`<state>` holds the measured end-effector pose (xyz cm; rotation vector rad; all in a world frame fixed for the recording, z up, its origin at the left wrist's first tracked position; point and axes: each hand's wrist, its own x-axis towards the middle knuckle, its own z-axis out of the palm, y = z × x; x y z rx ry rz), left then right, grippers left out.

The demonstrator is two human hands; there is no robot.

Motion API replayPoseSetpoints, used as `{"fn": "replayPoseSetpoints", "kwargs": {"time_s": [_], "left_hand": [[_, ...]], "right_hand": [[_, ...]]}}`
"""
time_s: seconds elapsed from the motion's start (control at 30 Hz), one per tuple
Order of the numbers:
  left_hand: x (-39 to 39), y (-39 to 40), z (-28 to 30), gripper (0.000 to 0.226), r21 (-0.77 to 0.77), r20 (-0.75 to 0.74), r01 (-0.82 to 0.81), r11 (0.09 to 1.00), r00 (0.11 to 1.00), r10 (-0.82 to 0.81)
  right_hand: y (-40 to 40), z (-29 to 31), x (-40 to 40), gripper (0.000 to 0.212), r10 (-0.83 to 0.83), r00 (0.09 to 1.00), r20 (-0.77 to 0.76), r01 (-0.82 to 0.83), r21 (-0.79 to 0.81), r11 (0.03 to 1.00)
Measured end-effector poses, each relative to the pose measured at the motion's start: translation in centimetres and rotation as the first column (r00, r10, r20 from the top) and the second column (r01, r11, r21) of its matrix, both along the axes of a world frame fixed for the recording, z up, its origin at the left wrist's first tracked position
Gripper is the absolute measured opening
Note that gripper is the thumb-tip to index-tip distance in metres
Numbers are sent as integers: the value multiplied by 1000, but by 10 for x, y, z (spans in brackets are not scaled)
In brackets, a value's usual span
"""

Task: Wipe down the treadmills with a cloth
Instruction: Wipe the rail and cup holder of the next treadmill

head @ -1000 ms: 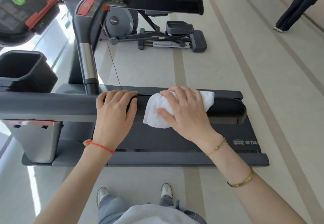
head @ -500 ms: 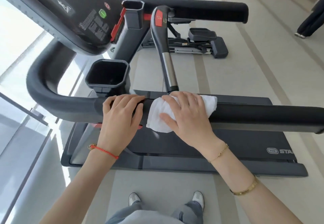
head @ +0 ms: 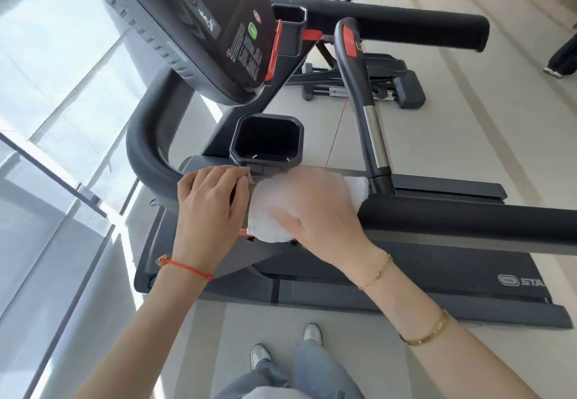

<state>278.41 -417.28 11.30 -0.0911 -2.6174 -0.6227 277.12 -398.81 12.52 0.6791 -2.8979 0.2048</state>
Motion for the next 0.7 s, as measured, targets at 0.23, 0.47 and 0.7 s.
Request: {"fn": "replayPoseSetpoints", "kwargs": {"time_s": [0.23,0.47,0.7], "left_hand": [[-29,-6,8,29,57,44,-63,996,997,61],[-70,-6,20,36,58,184,-126,990,976,114],[-94,-5,14,40,88,282,-135,987,954,105]], "right_hand": [[21,29,-31,42,25,1000,10,-22,-258,966],[4,37,-144,41,151,988,13,-148,-139,979],[-14,18,-198,47,316,865,390,-245,-222,944]]}}
